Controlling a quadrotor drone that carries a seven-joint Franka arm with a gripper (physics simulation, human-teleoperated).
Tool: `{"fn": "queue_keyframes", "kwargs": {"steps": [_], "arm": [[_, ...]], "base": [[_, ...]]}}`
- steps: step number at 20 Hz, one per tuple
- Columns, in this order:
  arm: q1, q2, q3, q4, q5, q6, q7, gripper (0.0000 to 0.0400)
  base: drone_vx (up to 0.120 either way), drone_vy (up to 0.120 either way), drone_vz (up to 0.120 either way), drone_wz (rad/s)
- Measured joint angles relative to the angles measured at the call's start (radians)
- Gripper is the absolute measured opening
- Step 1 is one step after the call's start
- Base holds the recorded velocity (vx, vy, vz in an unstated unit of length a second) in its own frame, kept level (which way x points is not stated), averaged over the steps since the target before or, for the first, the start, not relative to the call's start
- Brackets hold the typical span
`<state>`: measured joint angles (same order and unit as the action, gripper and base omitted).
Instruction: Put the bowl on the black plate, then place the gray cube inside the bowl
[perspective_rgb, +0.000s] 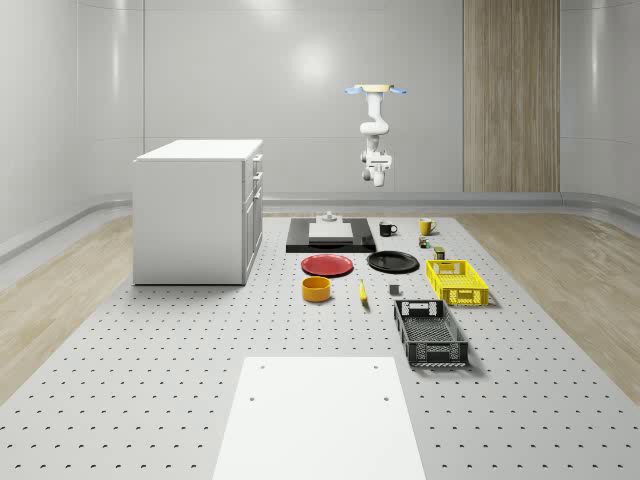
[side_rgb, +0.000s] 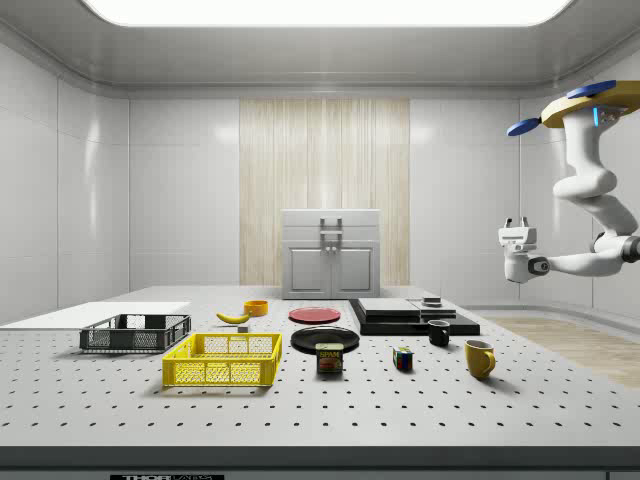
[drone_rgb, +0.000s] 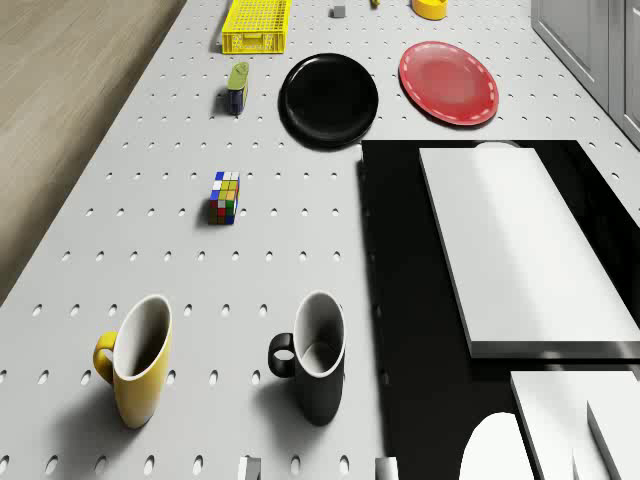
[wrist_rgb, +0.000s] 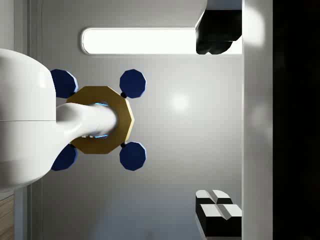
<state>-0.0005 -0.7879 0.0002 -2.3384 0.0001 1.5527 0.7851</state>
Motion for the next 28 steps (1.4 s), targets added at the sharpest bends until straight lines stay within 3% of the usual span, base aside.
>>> {"fn": "queue_keyframes", "kwargs": {"steps": [6, 12, 16, 28], "arm": [[-0.003, 0.025, 0.001, 0.128, 0.001, -0.098, -0.002, 0.0400], [-0.004, 0.065, 0.003, 0.236, 0.002, -0.162, -0.002, 0.0400], [-0.005, 0.079, 0.003, 0.273, 0.002, -0.182, -0.003, 0.0400], [-0.007, 0.085, 0.004, 0.296, 0.002, -0.189, -0.003, 0.0400]], "base": [[0.000, 0.000, 0.000, 0.000], [0.000, 0.000, 0.000, 0.000], [0.070, 0.000, 0.000, 0.000], [0.120, -0.120, 0.000, 0.000]]}}
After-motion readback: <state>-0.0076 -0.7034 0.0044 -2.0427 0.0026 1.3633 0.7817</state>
